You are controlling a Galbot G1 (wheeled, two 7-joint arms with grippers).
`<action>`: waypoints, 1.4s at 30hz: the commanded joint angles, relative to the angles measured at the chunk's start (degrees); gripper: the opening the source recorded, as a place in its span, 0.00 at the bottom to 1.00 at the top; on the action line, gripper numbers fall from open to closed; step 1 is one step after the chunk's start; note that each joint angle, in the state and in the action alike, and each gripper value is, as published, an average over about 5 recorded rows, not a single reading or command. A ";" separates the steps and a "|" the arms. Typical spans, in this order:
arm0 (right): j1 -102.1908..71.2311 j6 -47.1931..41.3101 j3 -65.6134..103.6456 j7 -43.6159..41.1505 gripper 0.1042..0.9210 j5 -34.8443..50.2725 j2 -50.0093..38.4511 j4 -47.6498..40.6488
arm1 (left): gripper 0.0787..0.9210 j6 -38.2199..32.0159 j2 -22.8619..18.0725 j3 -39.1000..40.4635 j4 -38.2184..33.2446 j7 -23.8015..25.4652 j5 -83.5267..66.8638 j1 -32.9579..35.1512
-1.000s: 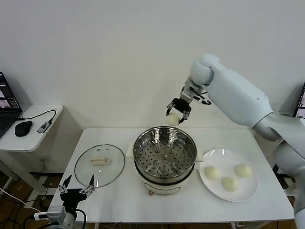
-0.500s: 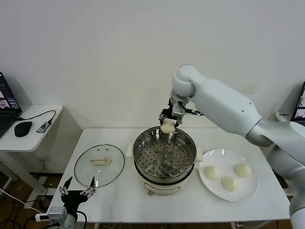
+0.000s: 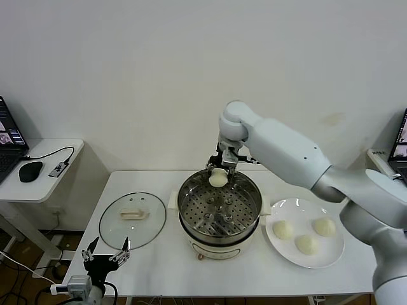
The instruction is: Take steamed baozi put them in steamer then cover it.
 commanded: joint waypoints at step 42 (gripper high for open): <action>6.52 -32.44 -4.49 0.11 0.88 27.97 -17.43 19.96 | 0.88 1.19 -0.36 0.77 -0.28 0.75 1.35 0.12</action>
